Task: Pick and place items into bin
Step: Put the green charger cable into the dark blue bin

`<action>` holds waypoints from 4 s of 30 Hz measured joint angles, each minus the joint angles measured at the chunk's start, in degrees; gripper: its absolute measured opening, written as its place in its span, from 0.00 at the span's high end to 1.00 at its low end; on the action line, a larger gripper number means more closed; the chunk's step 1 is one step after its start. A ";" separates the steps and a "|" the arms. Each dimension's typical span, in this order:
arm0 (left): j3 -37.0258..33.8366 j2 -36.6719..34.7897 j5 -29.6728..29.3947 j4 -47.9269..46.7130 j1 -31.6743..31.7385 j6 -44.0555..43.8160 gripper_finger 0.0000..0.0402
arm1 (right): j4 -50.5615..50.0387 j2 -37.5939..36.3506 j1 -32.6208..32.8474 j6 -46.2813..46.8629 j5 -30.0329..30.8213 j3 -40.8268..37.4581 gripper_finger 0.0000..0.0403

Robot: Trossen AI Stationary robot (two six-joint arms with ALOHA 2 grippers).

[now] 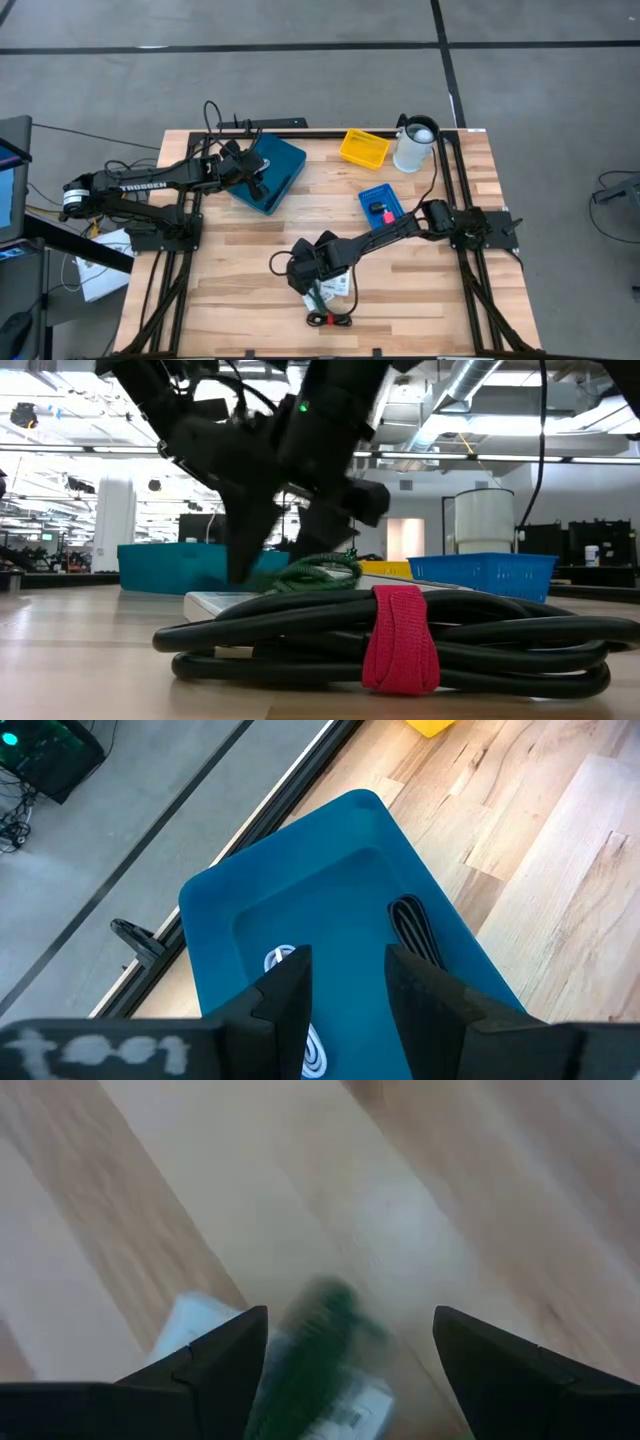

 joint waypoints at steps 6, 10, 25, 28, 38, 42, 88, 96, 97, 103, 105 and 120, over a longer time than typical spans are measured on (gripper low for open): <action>0.00 0.00 0.00 0.17 0.02 0.00 0.70 | 3.20 2.02 -0.27 0.11 -1.89 0.34 0.30; 0.00 0.00 0.00 0.19 0.01 0.00 0.70 | 3.86 2.70 -0.47 0.10 -1.94 0.27 0.30; 0.00 0.00 0.00 0.20 0.01 0.00 0.70 | 5.05 2.87 -1.08 -0.48 -1.96 0.19 0.46; 0.00 0.00 0.00 0.20 0.02 0.00 0.70 | 5.16 2.50 -1.06 -1.28 -1.99 0.19 0.49; 0.00 0.00 0.00 0.21 0.01 0.00 0.70 | 3.37 0.39 -1.68 -3.37 -2.81 0.14 0.50; 0.00 0.00 0.00 0.21 0.02 0.00 0.70 | 1.15 0.06 -1.85 -3.50 -4.27 0.20 0.46; 0.00 0.00 0.00 0.20 0.00 0.00 0.70 | -4.13 -0.37 -1.27 -1.92 -6.25 0.23 0.85; 0.00 0.00 0.00 0.20 0.01 0.00 0.70 | -4.04 -0.37 -1.32 -2.01 -6.20 0.25 0.98; 0.00 0.00 0.00 0.20 0.00 0.00 0.70 | -4.04 -0.37 -1.32 -2.01 -6.20 0.25 0.97; 0.00 0.00 0.00 0.20 0.02 0.00 0.70 | -4.03 -0.37 -1.36 -2.39 -6.20 0.25 0.97; 0.00 0.00 0.00 0.20 0.01 0.00 0.70 | -4.09 -0.67 -1.38 -2.76 -6.22 0.25 0.98; 0.00 0.00 0.00 0.22 0.02 0.00 0.70 | -4.53 -9.81 -1.36 -6.66 -0.26 0.25 0.98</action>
